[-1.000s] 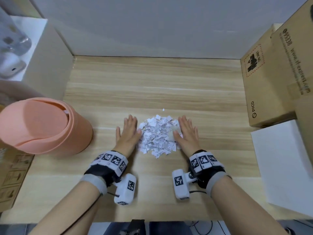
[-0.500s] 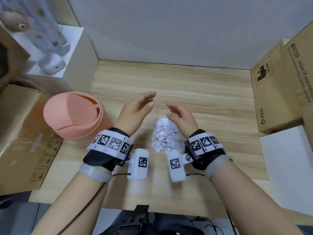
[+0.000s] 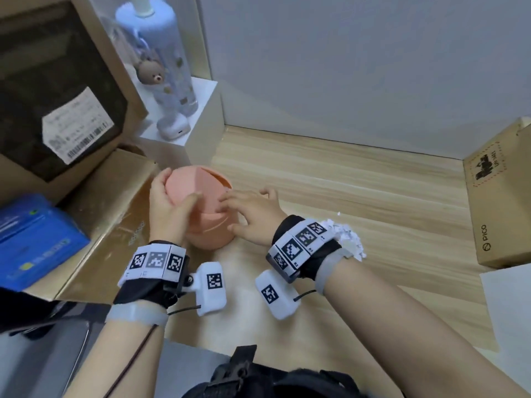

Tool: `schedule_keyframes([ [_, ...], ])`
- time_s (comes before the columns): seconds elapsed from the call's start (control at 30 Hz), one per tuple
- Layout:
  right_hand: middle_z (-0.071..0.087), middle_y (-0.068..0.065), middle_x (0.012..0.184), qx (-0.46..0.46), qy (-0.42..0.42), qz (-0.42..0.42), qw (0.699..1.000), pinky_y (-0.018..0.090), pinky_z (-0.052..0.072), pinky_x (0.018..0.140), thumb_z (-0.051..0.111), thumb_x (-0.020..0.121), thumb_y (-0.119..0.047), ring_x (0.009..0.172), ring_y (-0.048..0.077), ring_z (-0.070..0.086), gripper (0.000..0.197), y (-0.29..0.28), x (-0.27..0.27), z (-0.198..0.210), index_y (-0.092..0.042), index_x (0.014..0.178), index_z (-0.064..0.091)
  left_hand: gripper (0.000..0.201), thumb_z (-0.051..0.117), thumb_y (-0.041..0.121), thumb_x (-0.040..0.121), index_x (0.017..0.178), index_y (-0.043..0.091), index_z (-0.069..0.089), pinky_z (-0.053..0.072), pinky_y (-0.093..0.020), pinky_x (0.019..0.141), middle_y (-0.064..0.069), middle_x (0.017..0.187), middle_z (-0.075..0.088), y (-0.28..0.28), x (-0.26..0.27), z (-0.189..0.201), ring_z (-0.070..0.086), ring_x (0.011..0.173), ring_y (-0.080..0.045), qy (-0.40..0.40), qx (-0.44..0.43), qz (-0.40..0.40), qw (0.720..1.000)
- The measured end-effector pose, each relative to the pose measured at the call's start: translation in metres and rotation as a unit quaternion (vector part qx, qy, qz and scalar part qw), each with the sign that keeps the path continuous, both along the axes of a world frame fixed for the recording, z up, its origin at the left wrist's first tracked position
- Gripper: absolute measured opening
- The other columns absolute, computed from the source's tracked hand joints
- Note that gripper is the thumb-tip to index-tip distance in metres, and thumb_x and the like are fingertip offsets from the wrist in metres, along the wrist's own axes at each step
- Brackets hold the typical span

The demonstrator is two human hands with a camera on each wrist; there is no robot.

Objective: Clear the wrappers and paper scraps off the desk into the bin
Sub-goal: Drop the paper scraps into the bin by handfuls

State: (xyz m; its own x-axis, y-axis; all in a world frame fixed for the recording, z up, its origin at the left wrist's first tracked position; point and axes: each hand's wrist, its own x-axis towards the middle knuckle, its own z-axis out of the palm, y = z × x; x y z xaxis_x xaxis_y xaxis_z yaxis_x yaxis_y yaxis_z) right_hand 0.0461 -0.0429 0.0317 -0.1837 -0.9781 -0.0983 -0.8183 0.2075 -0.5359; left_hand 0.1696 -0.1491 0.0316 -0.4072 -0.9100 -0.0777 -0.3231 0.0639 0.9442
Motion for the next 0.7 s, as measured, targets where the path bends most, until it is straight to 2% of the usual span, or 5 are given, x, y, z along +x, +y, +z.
schedule_keyframes([
  [0.2, 0.058, -0.008, 0.112, 0.031, 0.093, -0.001, 0.995, 0.033, 0.010, 0.069, 0.052, 0.078, -0.045, 0.113, 0.017, 0.038, 0.030, 0.018, -0.014, -0.006, -0.025, 0.100, 0.058, 0.098, 0.076, 0.052, 0.042, 0.131, 0.036, 0.039, 0.038, -0.033, 0.100, 0.006, 0.131, 0.044, 0.017, -0.017, 0.000, 0.044, 0.120, -0.016, -0.007, 0.023, -0.091, 0.996],
  [0.3, 0.057, -0.007, 0.111, 0.090, 0.135, 0.012, 0.987, 0.040, 0.020, 0.078, 0.052, 0.081, -0.050, 0.106, 0.020, 0.036, 0.033, 0.030, -0.019, -0.011, -0.021, 0.095, 0.057, 0.086, 0.067, 0.058, 0.044, 0.123, 0.057, 0.034, 0.033, -0.041, 0.105, 0.010, 0.128, 0.040, 0.033, -0.033, 0.001, 0.037, 0.125, -0.020, -0.045, -0.018, -0.126, 0.991],
  [0.43, 0.056, -0.009, 0.118, 0.053, 0.082, -0.024, 0.995, 0.039, 0.019, 0.080, 0.054, 0.080, -0.049, 0.114, 0.020, 0.036, 0.033, 0.045, -0.026, -0.016, -0.021, 0.098, 0.059, 0.073, 0.064, 0.054, 0.044, 0.110, 0.066, 0.035, 0.035, -0.049, 0.105, 0.007, 0.122, 0.041, 0.039, -0.052, 0.001, 0.041, 0.123, -0.026, -0.056, -0.038, -0.145, 0.987],
  [0.6, 0.045, -0.009, 0.136, -0.091, -0.035, -0.209, 0.973, 0.035, 0.020, 0.093, 0.061, 0.074, -0.040, 0.124, 0.015, 0.033, 0.051, 0.089, -0.059, -0.027, -0.035, 0.123, 0.048, 0.066, 0.064, 0.052, 0.044, 0.101, 0.068, 0.036, 0.036, -0.050, 0.103, 0.007, 0.125, 0.042, 0.040, -0.059, -0.007, 0.042, 0.123, -0.026, -0.041, -0.055, -0.139, 0.988],
  [0.7, 0.041, -0.001, 0.137, 0.022, -0.068, -0.298, 0.952, 0.046, 0.027, 0.106, 0.065, 0.074, -0.038, 0.130, 0.025, 0.031, 0.056, 0.119, -0.085, -0.043, -0.033, 0.125, 0.045, 0.067, 0.063, 0.052, 0.044, 0.104, 0.065, 0.037, 0.036, -0.050, 0.103, 0.008, 0.120, 0.041, 0.043, -0.063, -0.008, 0.042, 0.121, -0.027, -0.045, -0.051, -0.132, 0.989],
])
